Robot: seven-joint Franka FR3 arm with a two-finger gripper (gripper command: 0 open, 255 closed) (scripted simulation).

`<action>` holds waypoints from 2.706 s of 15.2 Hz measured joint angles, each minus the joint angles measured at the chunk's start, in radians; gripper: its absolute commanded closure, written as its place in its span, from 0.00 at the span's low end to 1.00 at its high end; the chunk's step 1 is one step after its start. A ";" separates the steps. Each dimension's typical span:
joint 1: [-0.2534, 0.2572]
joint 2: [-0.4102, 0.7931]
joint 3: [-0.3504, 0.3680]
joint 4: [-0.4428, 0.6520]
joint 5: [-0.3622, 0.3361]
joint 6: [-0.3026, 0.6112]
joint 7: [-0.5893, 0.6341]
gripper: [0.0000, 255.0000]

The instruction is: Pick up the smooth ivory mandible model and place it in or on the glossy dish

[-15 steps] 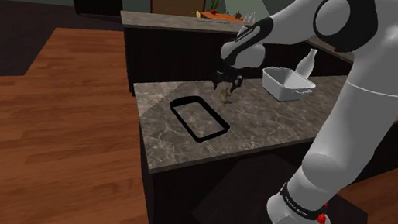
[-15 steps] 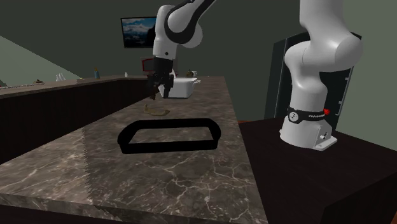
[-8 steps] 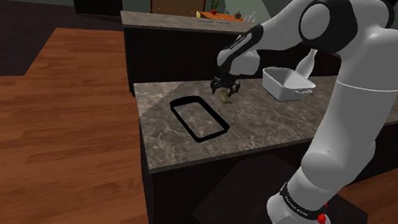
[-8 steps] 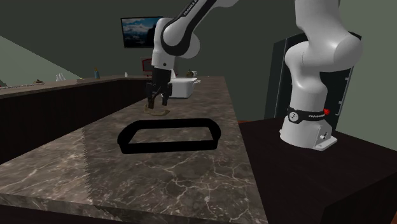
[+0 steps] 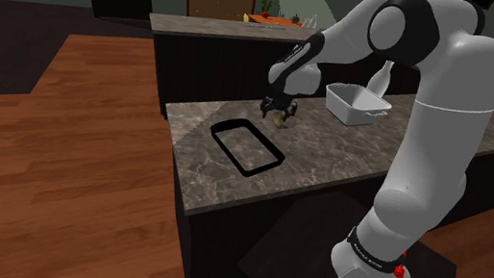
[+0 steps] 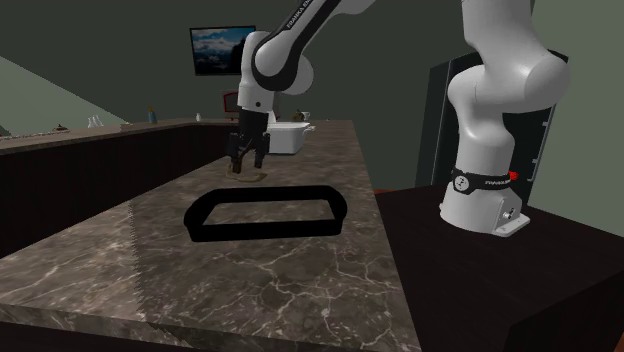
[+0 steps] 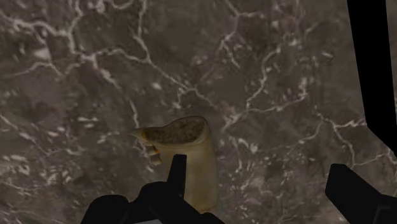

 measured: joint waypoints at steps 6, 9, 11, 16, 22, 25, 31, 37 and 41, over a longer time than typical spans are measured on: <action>0.000 0.000 0.000 0.000 0.000 0.000 0.000 1.00; 0.000 0.000 0.000 0.000 0.000 0.000 0.000 1.00; 0.000 0.000 0.000 0.000 0.000 0.000 0.000 0.00; -0.045 0.103 -0.025 0.171 -0.039 -0.138 -0.046 0.00; -0.064 0.167 -0.018 0.210 -0.027 -0.129 -0.069 0.00; -0.069 0.196 -0.010 0.216 -0.016 -0.107 -0.075 0.00; -0.070 0.201 -0.009 0.218 -0.014 -0.103 -0.076 1.00; -0.068 0.195 -0.012 0.219 -0.018 -0.108 -0.071 1.00; -0.069 0.196 -0.011 0.220 -0.016 -0.108 -0.073 1.00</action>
